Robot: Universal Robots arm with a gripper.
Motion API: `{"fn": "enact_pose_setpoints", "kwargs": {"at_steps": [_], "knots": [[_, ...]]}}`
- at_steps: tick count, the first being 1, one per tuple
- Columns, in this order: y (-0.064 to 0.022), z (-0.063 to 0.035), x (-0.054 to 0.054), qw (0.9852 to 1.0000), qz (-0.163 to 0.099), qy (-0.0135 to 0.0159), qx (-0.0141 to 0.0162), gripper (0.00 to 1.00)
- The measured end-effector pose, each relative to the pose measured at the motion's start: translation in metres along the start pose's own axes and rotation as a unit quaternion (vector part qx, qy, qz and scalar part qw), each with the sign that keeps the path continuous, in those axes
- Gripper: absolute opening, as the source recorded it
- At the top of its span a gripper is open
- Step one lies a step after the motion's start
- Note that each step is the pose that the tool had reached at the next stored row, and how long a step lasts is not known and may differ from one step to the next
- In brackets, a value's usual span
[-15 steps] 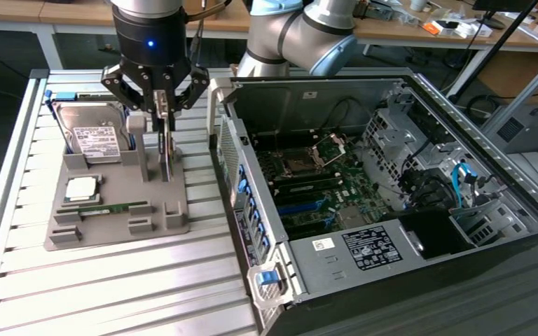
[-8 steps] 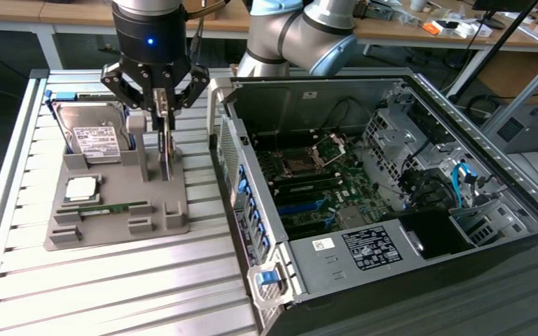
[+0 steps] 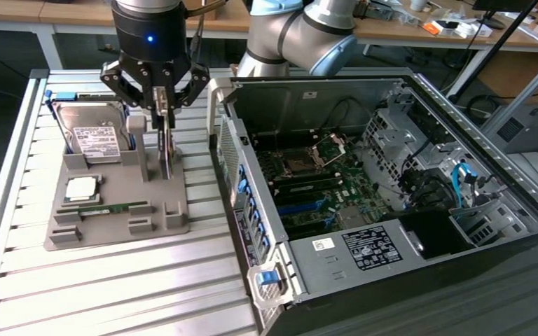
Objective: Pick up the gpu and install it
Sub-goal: 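Pick up the gpu and move the gpu toward the slot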
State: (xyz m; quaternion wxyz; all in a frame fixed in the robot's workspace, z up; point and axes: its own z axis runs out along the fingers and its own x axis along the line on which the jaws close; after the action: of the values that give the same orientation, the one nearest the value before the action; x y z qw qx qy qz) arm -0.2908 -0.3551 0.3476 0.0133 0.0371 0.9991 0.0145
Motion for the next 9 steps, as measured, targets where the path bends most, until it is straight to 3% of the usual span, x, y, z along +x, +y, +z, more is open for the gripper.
{"fn": "enact_pose_setpoints", "kwargs": {"at_steps": [9], "knots": [[0.0001, -0.0031, -0.0001, 1.0000, 0.000, -0.0001, 0.0000, 0.27]]}}
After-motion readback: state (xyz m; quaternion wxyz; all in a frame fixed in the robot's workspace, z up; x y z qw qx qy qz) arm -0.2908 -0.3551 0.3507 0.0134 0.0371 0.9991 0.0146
